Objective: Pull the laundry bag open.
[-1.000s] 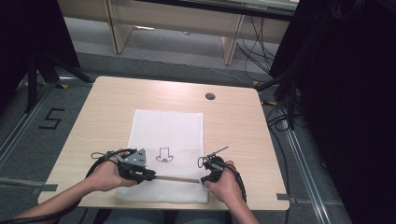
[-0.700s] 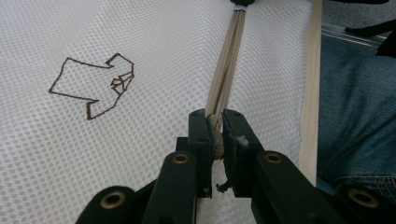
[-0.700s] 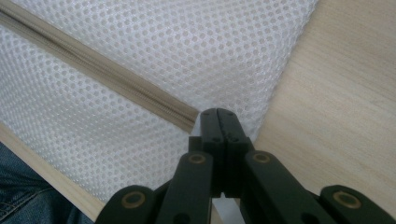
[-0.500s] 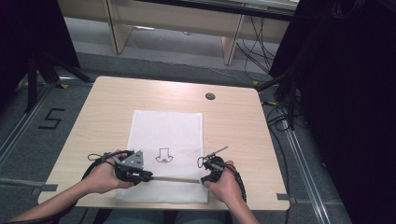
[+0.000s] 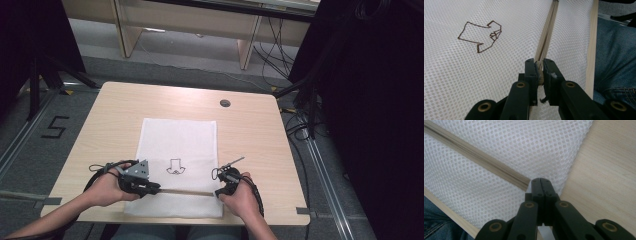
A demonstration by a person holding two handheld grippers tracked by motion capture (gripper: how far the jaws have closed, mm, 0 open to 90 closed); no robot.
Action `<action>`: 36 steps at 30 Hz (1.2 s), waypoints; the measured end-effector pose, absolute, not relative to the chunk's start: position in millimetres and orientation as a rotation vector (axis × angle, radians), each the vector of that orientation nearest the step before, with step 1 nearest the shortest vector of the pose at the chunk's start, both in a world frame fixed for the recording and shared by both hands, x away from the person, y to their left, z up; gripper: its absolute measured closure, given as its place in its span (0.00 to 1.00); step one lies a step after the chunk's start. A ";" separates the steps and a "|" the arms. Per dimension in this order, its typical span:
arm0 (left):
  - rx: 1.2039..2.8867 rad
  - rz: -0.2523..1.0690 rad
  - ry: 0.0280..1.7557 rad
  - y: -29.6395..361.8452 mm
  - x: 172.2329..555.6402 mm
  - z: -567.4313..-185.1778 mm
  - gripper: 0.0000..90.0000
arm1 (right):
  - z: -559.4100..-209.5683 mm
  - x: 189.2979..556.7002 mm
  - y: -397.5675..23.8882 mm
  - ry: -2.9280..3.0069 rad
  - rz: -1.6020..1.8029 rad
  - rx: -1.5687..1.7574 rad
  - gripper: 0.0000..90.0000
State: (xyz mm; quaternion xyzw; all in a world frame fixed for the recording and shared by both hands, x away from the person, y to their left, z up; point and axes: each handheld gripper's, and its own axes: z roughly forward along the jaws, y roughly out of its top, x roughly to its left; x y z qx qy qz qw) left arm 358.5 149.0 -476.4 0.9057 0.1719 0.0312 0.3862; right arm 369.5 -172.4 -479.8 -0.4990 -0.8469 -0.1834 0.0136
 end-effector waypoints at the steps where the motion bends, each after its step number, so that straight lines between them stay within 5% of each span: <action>1: 2.305 0.081 0.428 149.5 359.0 -476.2 0.91 | -479.7 369.4 -172.4 -2.635 -0.571 -1.556 1.00; 36: 2.308 0.116 0.533 190.3 357.6 -475.8 0.91 | -480.6 370.7 -173.4 -2.659 -0.582 -1.533 1.00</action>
